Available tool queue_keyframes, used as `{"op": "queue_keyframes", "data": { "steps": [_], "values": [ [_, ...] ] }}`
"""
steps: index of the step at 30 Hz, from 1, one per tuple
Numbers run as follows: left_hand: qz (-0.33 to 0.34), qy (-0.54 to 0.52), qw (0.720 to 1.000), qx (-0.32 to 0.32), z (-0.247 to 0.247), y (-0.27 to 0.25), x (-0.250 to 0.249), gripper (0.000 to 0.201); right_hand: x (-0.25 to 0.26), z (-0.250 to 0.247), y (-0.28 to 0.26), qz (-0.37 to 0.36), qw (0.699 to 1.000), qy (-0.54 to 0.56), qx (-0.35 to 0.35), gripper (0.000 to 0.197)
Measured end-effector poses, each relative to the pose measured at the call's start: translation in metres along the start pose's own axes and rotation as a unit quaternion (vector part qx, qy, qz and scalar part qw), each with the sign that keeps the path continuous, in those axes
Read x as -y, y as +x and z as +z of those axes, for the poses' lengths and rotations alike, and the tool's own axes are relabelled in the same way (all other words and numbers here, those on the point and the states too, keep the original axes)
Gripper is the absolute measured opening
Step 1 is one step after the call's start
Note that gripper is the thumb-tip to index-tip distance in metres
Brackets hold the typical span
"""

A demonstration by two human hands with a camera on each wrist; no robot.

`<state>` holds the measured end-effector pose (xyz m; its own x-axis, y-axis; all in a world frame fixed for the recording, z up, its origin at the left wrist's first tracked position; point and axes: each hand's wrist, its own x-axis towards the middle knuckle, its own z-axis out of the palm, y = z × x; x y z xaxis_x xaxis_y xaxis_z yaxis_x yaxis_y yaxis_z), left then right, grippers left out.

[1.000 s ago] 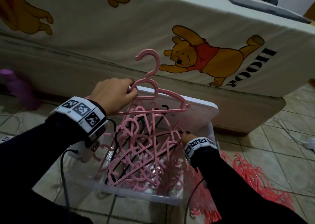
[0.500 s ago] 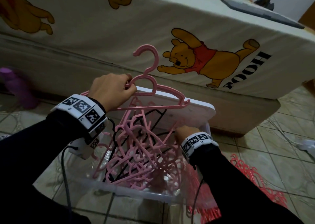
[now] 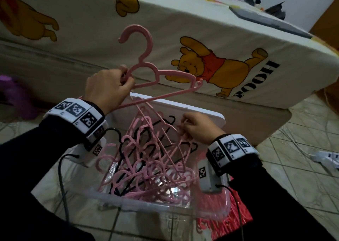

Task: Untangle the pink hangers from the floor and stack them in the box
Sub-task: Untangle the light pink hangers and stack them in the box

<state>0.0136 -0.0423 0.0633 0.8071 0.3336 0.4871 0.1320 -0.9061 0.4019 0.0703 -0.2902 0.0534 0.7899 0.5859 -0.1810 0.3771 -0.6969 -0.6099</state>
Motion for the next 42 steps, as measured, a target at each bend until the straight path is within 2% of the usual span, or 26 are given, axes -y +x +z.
{"op": "queue_keyframes", "data": {
  "steps": [4, 9, 12, 14, 15, 16, 18, 20, 23, 30, 35, 37, 40, 42],
  "values": [
    [-0.018, -0.020, 0.999, -0.017, -0.003, 0.002, 0.002, 0.040, 0.013, -0.005, -0.005, -0.021, 0.989, 0.134, -0.051, 0.020],
    [-0.027, -0.025, 0.999, -0.035, -0.005, 0.002, 0.002, 0.025, 0.018, -0.015, -0.004, -0.022, 0.969, 0.215, -0.124, 0.021],
    [-0.026, -0.026, 0.999, -0.027, -0.006, 0.004, 0.002, 0.023, 0.023, -0.020, -0.007, -0.010, 0.922, 0.370, -0.116, 0.019],
    [-0.017, -0.026, 0.999, -0.011, -0.004, 0.004, 0.003, 0.024, 0.028, -0.025, -0.009, -0.016, 0.882, 0.465, -0.076, 0.025],
    [-0.011, -0.023, 1.000, 0.000, -0.003, 0.004, 0.003, 0.025, 0.029, -0.026, -0.009, -0.026, 0.873, 0.484, -0.055, 0.028],
    [-0.004, -0.018, 1.000, 0.013, -0.002, 0.004, 0.004, 0.024, 0.030, -0.028, -0.010, -0.040, 0.873, 0.484, -0.043, 0.031],
    [0.012, -0.016, 0.999, 0.042, 0.002, 0.003, 0.005, 0.023, 0.030, -0.028, -0.012, -0.072, 0.893, 0.442, -0.047, 0.027],
    [0.030, -0.021, 0.997, 0.074, 0.006, 0.001, 0.004, 0.023, 0.029, -0.027, -0.013, -0.096, 0.918, 0.379, -0.075, 0.017],
    [0.057, -0.046, 0.990, 0.119, 0.013, -0.005, 0.002, 0.024, 0.026, -0.020, -0.009, -0.109, 0.935, 0.316, -0.120, 0.019],
    [0.091, -0.043, 0.979, 0.179, 0.025, -0.013, -0.012, 0.053, 0.025, -0.010, 0.002, -0.106, 0.946, 0.235, -0.196, 0.013],
    [0.111, -0.068, 0.958, 0.254, 0.035, -0.021, -0.016, 0.073, 0.029, -0.005, 0.009, -0.123, 0.928, 0.279, -0.216, 0.015],
    [0.123, -0.049, 0.957, 0.260, 0.038, -0.022, -0.017, 0.065, 0.031, -0.005, 0.010, -0.125, 0.912, 0.323, -0.221, 0.018],
    [0.136, -0.023, 0.960, 0.243, 0.042, -0.022, -0.017, 0.029, 0.033, -0.005, 0.012, -0.126, 0.882, 0.401, -0.214, 0.015],
    [0.138, -0.010, 0.965, 0.223, 0.043, -0.022, -0.016, 0.018, 0.032, -0.005, 0.013, -0.128, 0.877, 0.415, -0.205, 0.012]
  ]
}}
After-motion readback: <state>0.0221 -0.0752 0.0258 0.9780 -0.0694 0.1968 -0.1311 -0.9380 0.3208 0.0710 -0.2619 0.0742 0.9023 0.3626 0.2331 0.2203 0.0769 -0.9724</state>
